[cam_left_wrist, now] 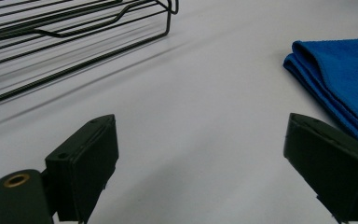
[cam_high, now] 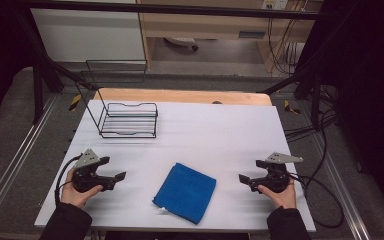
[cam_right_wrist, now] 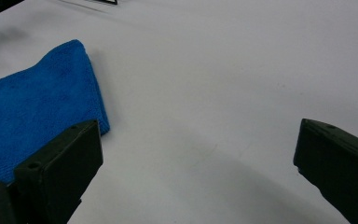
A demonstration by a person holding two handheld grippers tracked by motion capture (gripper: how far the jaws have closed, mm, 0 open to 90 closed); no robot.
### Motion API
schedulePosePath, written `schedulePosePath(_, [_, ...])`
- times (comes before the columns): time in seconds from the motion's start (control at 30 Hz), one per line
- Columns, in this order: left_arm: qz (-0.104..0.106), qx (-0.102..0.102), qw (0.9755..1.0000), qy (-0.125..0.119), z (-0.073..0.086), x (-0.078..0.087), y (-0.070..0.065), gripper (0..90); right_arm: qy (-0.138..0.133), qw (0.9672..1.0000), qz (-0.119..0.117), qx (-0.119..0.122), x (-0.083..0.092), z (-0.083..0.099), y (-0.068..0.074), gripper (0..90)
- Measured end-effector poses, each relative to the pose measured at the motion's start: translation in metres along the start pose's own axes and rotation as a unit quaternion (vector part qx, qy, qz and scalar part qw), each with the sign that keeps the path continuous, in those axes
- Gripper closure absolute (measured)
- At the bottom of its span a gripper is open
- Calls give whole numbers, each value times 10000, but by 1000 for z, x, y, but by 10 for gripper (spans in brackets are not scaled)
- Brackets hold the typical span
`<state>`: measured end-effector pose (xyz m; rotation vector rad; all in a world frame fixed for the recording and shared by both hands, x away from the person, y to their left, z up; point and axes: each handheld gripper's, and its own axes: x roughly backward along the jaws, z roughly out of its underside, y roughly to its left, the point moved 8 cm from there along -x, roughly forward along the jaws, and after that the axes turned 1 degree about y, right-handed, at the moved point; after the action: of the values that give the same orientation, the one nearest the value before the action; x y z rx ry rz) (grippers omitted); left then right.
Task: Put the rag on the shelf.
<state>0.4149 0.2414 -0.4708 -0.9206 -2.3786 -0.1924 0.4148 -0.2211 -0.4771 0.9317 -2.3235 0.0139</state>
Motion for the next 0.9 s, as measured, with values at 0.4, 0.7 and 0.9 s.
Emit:
schedulePosePath(0.4, [-15, -29, 10000, 66, 4, -1, 0, 102, 20, 9999, -96, -122, -14, -3, 15, 62])
schedulePosePath(0.7, [-51, -24, 10000, 65, 4, -1, 0, 102, 184, 9997, -183, 2, -35, -6, 41, 139])
schedulePosePath(0.9, [-60, -27, 10000, 66, 4, -2, 0, 103, 390, 9990, -179, 111, -50, -6, 59, 241])
